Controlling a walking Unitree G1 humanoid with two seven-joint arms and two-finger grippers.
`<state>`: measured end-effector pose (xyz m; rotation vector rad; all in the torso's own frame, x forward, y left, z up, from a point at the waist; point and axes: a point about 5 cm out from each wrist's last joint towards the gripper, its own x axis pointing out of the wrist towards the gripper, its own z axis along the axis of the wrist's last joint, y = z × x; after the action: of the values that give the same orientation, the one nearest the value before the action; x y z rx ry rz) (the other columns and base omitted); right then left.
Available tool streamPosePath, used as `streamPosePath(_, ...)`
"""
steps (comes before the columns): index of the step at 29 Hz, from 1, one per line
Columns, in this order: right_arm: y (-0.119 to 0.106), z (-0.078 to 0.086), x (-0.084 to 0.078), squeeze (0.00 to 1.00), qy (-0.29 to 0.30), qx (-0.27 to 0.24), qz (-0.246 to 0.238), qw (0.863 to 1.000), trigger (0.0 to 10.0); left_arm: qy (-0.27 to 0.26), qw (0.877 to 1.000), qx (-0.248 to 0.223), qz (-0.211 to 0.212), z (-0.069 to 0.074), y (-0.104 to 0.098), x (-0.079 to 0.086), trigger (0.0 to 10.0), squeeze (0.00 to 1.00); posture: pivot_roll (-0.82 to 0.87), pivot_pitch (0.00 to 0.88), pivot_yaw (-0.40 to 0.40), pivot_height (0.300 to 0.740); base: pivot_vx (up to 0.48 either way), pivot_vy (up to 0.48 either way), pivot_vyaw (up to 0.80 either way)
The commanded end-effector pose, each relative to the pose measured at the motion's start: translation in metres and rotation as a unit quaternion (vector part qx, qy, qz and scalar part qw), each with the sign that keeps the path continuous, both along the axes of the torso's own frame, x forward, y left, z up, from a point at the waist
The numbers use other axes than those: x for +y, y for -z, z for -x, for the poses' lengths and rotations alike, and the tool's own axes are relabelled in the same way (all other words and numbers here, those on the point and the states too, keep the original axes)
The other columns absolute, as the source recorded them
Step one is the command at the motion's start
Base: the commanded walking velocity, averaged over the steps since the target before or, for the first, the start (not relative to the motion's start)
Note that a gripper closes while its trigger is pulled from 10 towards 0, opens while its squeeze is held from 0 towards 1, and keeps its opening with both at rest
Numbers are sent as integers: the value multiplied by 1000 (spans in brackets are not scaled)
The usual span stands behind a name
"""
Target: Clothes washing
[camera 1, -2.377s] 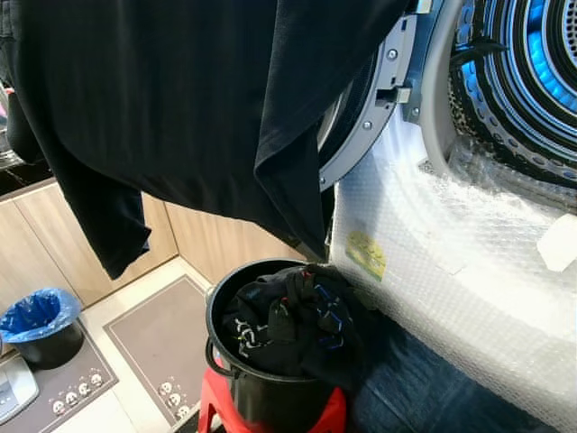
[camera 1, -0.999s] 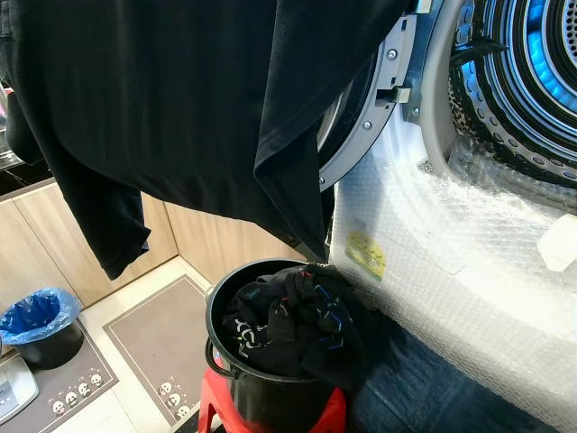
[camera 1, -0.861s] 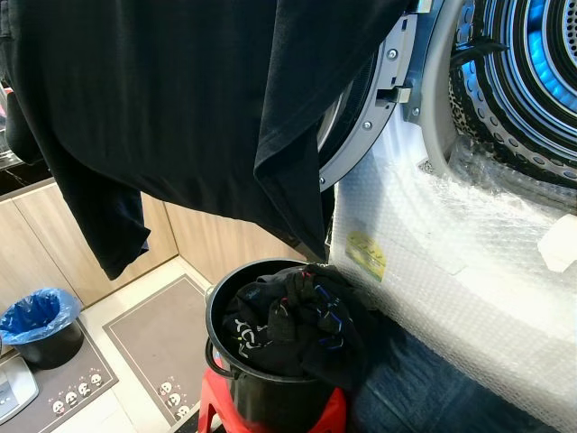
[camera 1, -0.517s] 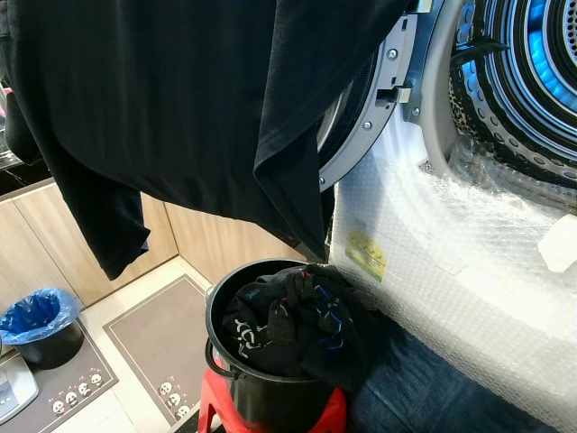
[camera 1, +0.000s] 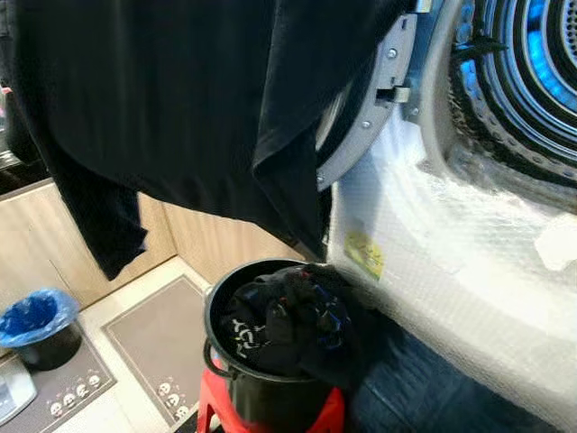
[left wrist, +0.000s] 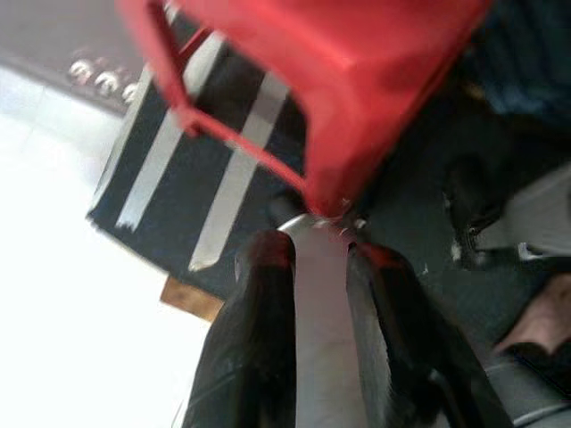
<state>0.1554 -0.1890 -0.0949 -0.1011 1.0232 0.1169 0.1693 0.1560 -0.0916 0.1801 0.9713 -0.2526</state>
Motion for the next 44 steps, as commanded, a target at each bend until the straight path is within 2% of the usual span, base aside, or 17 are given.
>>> streamPosePath(1, 0, -3, 7, 0, -19, 1, -10, 1000, 10000, 6, 1000, 5, 6, -2, 0, -4, 10000, 0, -39, 0, 18, 740, 0, 0, 0)
streamPosePath(8, 1, 1, 8, 0, -22, 9, -14, 1000, 10000, 15, 1000, 8, 5, 0, 1, -5, 10000, 0, -38, 0, 19, 740, 0, 0, 0)
streamPosePath(9, 2, 2, 8, 220, -21, 10, -18, 1000, 10000, 16, 1000, 9, 7, 1, 1, -6, 10000, 478, -37, 0, 19, 740, 0, 0, 0)
streamPosePath(12, 2, 2, 9, 220, -20, 11, -21, 1000, 10000, 16, 1000, 10, 9, 1, 1, -6, 10000, 478, -37, 0, 19, 740, 0, 0, 0)
streamPosePath(13, 2, 3, 9, 1000, -19, 11, -24, 999, 10000, 16, 1000, 10, 15, 0, 0, -7, 10000, 1000, -37, 0, 17, 740, 0, 0, 0)
streamPosePath(19, 1, 3, 6, 1000, -22, 6, -20, 1000, 10000, 25, 999, 8, 22, 0, 0, -9, 10000, 1000, -40, 0, 15, 740, 0, 0, 0)
streamPosePath(25, -1, 2, 4, 1000, -39, 1, -47, 998, 10000, 38, 999, 12, 4, 2, 1, -10, 10000, 1000, -43, 0, 14, 740, 0, 0, 0)
streamPosePath(26, -1, 3, 4, 1000, -52, 3, -48, 998, 10000, 44, 999, 12, 6, 2, 1, -10, 10000, 824, -43, 0, 14, 740, 0, 0, 0)
streamPosePath(27, -1, 3, 3, 1000, -61, 2, -45, 997, 10000, 47, 999, 12, 5, 2, 1, -11, 10000, 0, -46, 0, 15, 740, 0, 0, 0)
streamPosePath(31, -4, 1, -5, 1000, -95, -12, -20, 995, 10000, 53, 998, 15, -3, 4, 2, -11, 10000, 0, -51, 0, 15, 740, 0, 0, 0)
streamPosePath(34, -6, -2, -8, 1000, -95, -26, -27, 995, 10000, 56, 998, 18, -7, 5, 3, -10, 10000, 0, -60, 0, 19, 740, 0, 0, 0)
streamPosePath(35, -8, -4, -9, 345, -95, -34, -31, 994, 10000, 57, 998, 18, -6, 5, 3, -10, 10000, 0, -63, 0, 20, 740, 0, 0, 0)
streamPosePath(43, -8, -4, -9, 345, -98, -38, -32, 994, 10000, 58, 998, 18, -7, 5, 3, -11, 10000, 0, -63, 0, 20, 740, 0, 0, 0)
streamPosePath(44, -10, -6, -11, 0, -99, -47, -39, 993, 10000, 63, 998, 20, -11, 7, 3, -11, 10000, 0, -68, 0, 21, 740, 0, 0, 0)
